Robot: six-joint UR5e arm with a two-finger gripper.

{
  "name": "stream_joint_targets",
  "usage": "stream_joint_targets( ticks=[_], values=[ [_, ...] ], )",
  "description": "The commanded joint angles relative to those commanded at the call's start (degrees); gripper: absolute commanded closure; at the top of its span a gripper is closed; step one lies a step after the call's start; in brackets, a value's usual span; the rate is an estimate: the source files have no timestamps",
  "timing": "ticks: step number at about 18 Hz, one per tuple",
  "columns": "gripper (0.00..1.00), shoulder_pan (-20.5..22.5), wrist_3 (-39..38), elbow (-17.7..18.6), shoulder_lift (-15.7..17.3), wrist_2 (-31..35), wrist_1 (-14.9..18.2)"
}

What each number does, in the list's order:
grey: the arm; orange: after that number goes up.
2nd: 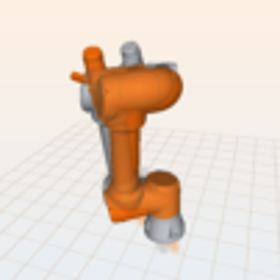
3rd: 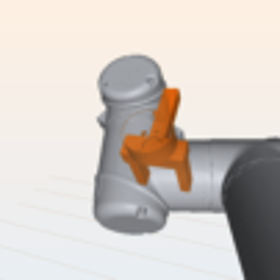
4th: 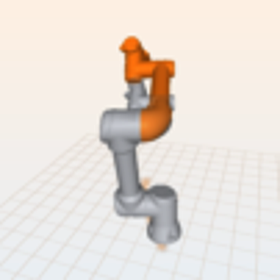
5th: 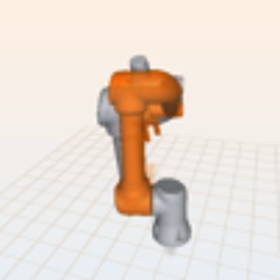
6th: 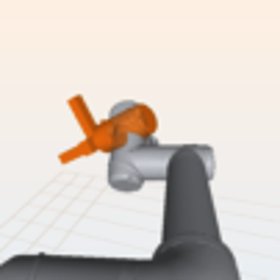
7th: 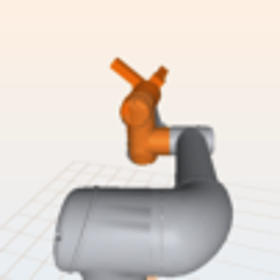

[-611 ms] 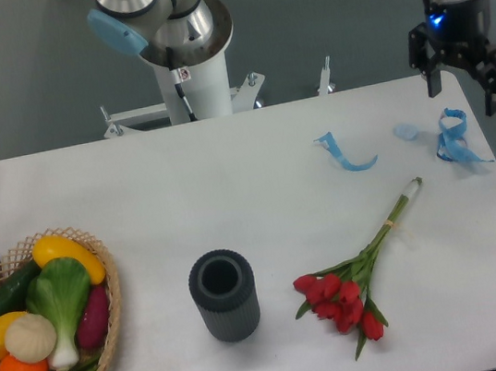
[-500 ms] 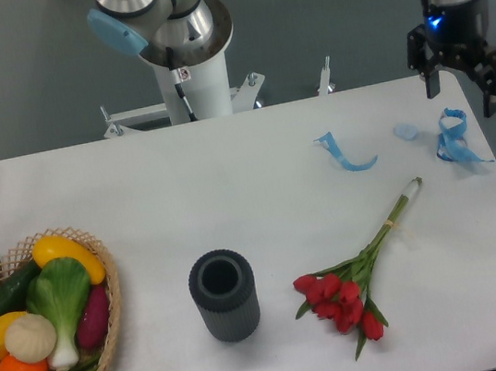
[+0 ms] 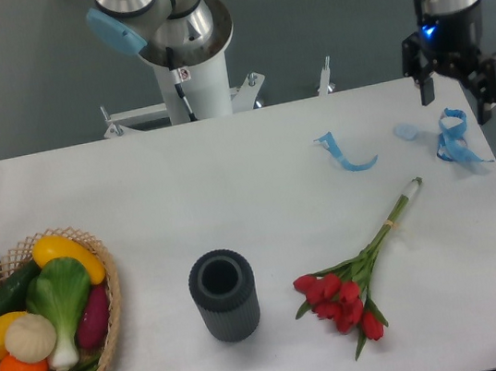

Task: Pick up the flowers from the table
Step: 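Move the open gripper over the green stems of the red tulips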

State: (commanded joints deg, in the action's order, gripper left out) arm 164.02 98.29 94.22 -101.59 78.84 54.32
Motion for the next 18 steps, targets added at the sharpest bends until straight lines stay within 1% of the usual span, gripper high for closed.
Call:
stream_joint_targets(
  ticks=[2, 4, 5, 7, 10, 15, 18],
  values=[
    [0.00, -1.76, -3.18, 0.26, -1.41, 0.18, -1.76],
    [0.00, -3.96, -7.12, 0.35, -4.22, 0.27, -2.20],
    [0.00, -4.92, -10.10, -0.35, -5.80, 0.27, -2.20],
    [0.00, -6.77, -13.99, -0.88, -7.65, 0.18, -2.64],
    [0.00, -7.13, -15.75, -0.01, -8.18, -0.09, -2.64],
    [0.00, -7.92, -17.43, 0.09, -11.61, 0.18, -2.73],
    [0.00, -8.01, -19.62, 0.00, -13.45, 0.27, -3.61]
  ],
)
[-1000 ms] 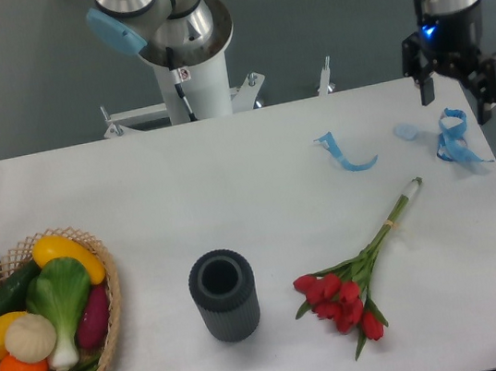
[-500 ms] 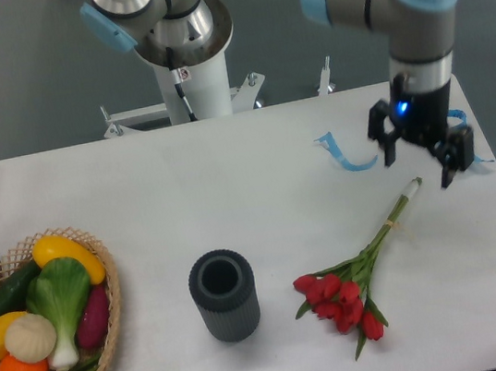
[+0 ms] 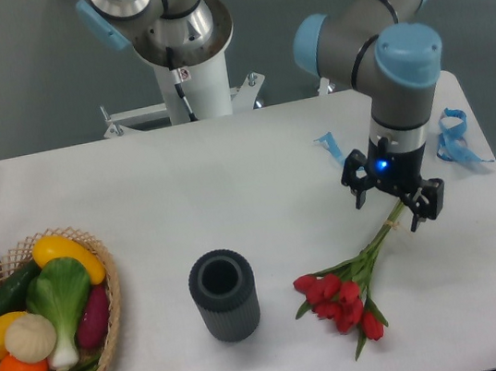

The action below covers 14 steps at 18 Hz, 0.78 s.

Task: Pick up the flowers from the table
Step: 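Move the open gripper over the green stems of the red tulips, then lower the gripper onto the tulip stems and close it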

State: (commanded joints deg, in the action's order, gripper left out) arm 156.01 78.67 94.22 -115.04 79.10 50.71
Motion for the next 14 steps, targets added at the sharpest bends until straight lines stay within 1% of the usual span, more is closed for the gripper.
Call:
stream_joint_targets(
  ticks=[2, 5, 9, 10, 11, 14],
  values=[
    [0.00, -0.09, -0.36, -0.44, -0.97, -0.09, -0.18],
    [0.00, -0.09, -0.36, 0.00, -1.85, -0.18, -0.18],
    [0.00, -0.96, -0.44, 0.17, -4.31, -0.09, -0.35],
    [0.00, -0.97, -0.79, 0.09, -5.18, -0.26, -0.61],
    [0.00, -1.05, -0.71, 0.44, -6.15, -0.18, -1.83],
    [0.00, -1.84, -0.80, 1.23, -6.60, 0.00, -2.20]
  ],
)
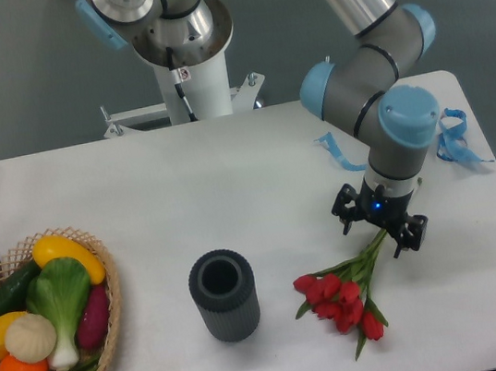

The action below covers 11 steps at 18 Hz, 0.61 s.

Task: Pick up the flowers from the table
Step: 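Lower the gripper onto the tulip stems and close it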

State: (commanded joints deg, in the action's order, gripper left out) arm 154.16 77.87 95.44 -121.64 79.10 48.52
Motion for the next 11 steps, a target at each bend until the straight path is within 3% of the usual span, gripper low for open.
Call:
stream_joint_targets(
  ticks=[4, 6, 9, 11],
  values=[
    [0.00, -0.18, 0.09, 0.36, -0.62, 0.09, -0.79],
    [0.18, -0.18, 0.09, 0.53, -0.70, 0.09, -1.49],
    [0.57, -0.18, -0.09, 0.44, -0.62, 0.17, -1.41],
    [0.77, -0.18, -0.70, 0.01, -0.62, 0.09, -1.41]
  ],
)
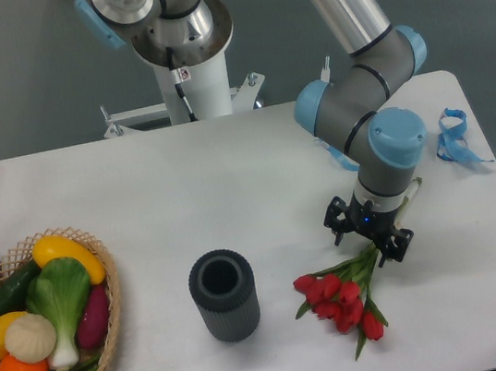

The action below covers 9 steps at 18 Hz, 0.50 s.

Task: Pick up the flowers from the table
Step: 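Lower the gripper onto the tulip stems and close it, then lift the grasped red tulips up off the table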

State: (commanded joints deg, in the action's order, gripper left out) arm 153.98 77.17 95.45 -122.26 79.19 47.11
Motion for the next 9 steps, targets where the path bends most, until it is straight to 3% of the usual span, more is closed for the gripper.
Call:
stream_joint_targets(
  ticks=[1, 3, 9],
  values=[
    [0.86, 0.00, -0.44, -0.18, 0.00, 0.00, -0.09],
    [0.91, 0.00, -0.97, -0.35, 0.00, -0.09, -0.17],
    [0.94, 0.09, -2.89, -2.98, 0.87, -1.14, -0.79]
  ],
)
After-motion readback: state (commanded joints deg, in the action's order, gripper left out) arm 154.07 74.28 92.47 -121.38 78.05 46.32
